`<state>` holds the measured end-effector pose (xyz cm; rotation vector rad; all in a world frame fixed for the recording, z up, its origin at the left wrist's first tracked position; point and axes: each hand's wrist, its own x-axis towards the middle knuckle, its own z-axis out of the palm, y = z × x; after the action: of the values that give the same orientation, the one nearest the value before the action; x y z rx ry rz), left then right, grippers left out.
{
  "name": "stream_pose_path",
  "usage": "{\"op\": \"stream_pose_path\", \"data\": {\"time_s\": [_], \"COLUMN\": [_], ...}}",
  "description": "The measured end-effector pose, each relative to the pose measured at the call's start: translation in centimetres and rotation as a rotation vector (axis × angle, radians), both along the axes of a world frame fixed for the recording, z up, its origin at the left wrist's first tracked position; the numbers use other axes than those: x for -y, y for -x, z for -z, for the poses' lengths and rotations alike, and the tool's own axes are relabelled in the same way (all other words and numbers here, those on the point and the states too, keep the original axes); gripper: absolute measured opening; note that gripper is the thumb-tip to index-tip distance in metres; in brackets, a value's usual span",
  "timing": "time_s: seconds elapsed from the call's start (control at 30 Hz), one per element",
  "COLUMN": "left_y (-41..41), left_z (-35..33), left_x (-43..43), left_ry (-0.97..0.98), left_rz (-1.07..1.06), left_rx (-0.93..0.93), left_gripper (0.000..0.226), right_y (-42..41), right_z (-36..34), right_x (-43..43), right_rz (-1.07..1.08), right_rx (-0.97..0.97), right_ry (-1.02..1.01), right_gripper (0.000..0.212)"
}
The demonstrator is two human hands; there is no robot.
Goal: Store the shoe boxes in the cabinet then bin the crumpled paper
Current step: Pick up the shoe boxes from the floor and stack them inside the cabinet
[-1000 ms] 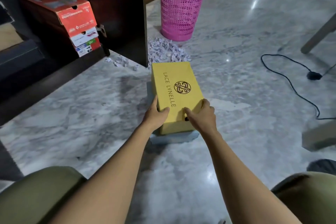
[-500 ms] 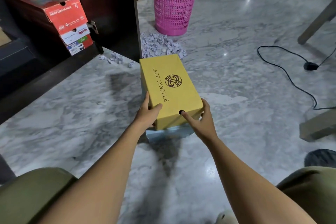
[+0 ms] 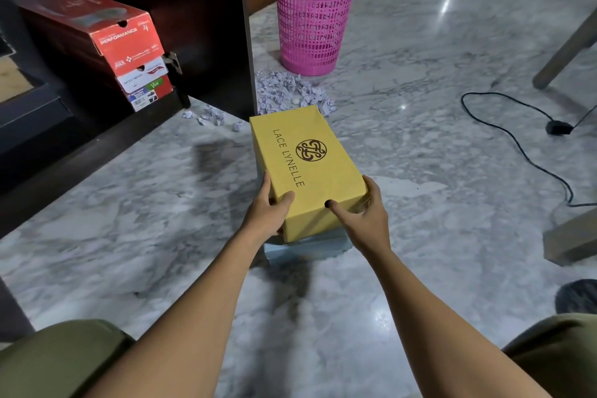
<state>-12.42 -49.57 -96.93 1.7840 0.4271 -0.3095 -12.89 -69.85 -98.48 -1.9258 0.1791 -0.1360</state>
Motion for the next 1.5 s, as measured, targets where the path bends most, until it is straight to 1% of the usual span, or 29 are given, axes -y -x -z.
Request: {"op": "stream_pose_path", "data": {"time_s": [0.17,0.3,0.43,0.53,0.63,0.67,0.73,0.77,0.9,0.93,1.03,1.07,1.13,1.23,1.33,1.43,1.5], "left_y": [0.1,-0.3,-1.0,-1.8,-2.8,-3.2,-3.9,-4.2,-5.3,-5.5,-5.5,-5.3,-5.0,-4.5,-4.8,-6.8,-8.6], "left_z": [-2.4,-5.6,-9.2,-11.7,-14.0,-14.9,-16.9,-18.0,-23.4,-24.9,-29.8,-31.4,-34.1,-37.8,-40.5,-42.4,-43.7], "left_x": [-0.7,-1.5,-3.7,-6.3,-9.5,-10.6,-12.7,-13.6,-16.5,-17.2,-19.2,-19.8,-21.2,-23.3,-25.1,-26.7,-27.3], "left_ry": [-0.038,-0.010,-0.052,-0.117,-0.168,-0.179,-0.183,-0.192,-0.301,-0.320,-0.367,-0.381,-0.422,-0.490,-0.493,-0.487,-0.504], "left_rz": [-0.079,-0.124,-0.174,-0.191,-0.210,-0.216,-0.240,-0.258,-0.348,-0.362,-0.367,-0.352,-0.306,-0.205,-0.155,-0.163,-0.194], "left_rx": [0.176,0.343,0.469,0.509,0.540,0.557,0.599,0.621,0.705,0.725,0.743,0.752,0.766,0.757,0.765,0.780,0.790], "left_gripper": [0.076,0.081,0.087,0.091,0.091,0.092,0.094,0.095,0.088,0.089,0.098,0.100,0.102,0.109,0.120,0.126,0.128], "right_y": [-2.1,-3.5,-5.0,-6.2,-7.6,-8.2,-9.5,-10.0,-11.8,-12.0,-12.3,-12.2,-12.3,-12.3,-13.1,-15.0,-17.1], "right_z": [-3.0,-5.6,-8.5,-11.1,-14.2,-15.2,-17.2,-18.3,-23.3,-24.5,-28.5,-30.0,-32.6,-36.5,-39.6,-42.3,-43.7], "right_x": [-0.8,-2.7,-5.2,-7.5,-10.2,-11.1,-13.1,-14.1,-17.9,-18.8,-21.1,-21.8,-22.9,-24.3,-25.7,-27.3,-28.3], "right_rz": [-0.027,-0.048,-0.084,-0.115,-0.168,-0.191,-0.228,-0.242,-0.295,-0.307,-0.288,-0.279,-0.269,-0.263,-0.266,-0.262,-0.253], "right_rx": [0.084,0.109,0.133,0.151,0.210,0.220,0.236,0.249,0.244,0.236,0.239,0.258,0.279,0.325,0.387,0.444,0.459], "right_ry": [-0.027,-0.122,-0.161,-0.165,-0.174,-0.170,-0.180,-0.202,-0.303,-0.320,-0.285,-0.280,-0.259,-0.198,-0.173,-0.166,-0.165], "right_gripper": [0.083,0.076,0.070,0.070,0.084,0.083,0.069,0.066,0.067,0.070,0.096,0.101,0.104,0.100,0.095,0.083,0.082]}}
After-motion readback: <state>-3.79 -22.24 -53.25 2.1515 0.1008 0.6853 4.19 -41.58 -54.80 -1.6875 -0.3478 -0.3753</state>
